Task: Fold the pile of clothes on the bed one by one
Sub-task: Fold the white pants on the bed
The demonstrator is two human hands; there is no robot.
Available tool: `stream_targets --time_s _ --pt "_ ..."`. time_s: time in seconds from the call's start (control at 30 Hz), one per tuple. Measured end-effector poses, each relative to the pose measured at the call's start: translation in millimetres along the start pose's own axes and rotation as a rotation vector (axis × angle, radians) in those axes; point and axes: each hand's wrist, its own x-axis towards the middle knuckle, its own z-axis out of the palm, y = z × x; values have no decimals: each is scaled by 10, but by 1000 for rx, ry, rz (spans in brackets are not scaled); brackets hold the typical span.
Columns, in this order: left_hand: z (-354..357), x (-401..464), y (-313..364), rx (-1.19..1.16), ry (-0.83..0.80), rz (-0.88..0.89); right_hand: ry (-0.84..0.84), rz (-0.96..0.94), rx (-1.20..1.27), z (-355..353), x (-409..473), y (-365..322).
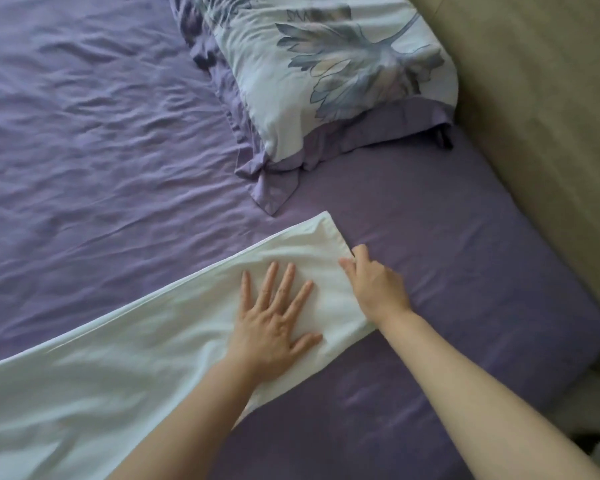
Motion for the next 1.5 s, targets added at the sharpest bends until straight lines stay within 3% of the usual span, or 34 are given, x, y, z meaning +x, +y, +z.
stream_targets --time_s 0.1,0.17,0.3,0.37,0.4,0.47,0.53,0.6,0.7,0.83,1.03,1.13,1.2,1.37,1.5 --pt "33 188 83 -30 -4 -18 -13 67 -221 -34 34 184" --pt "64 297 68 -5 -10 -28 95 95 -219 -58 92 172" --pt "36 310 102 -26 -8 -7 423 -225 -220 -28 1 45" --pt "39 110 69 -63 50 -59 324 -442 -214 99 -141 -147" --pt "74 52 86 -87 83 -79 189 -483 -224 131 -208 -175" --pt "118 -216 -32 -100 109 -156 -71 -483 -296 209 -281 -275" --pt "205 -436 -171 -67 96 -219 -187 -414 -351 273 -268 -205" --pt "233 -603 -313 -47 49 -271 -166 -293 -354 321 -251 -188" --pt "243 -953 -518 -39 4 -327 -107 -267 -188 387 -449 -717" --pt "275 -1554 -789 -73 23 -507 -155 -602 -243 648 -776 -1463" --pt "232 -2001 -1018 -111 5 -630 -127 -447 -201 747 -928 -1772" --pt "239 -2238 -1152 -164 -6 -744 -166 -624 -204 912 -1148 -2217" --pt "244 -2363 -1297 -167 -32 -757 -183 -705 -251 1029 -1231 -2390" --pt "108 -2545 -1616 -245 -156 -662 -217 -529 -256 1015 -1343 -2684" --pt "-275 -2893 -1752 -276 54 -541 -339 -695 -264 1020 -1562 -3172"
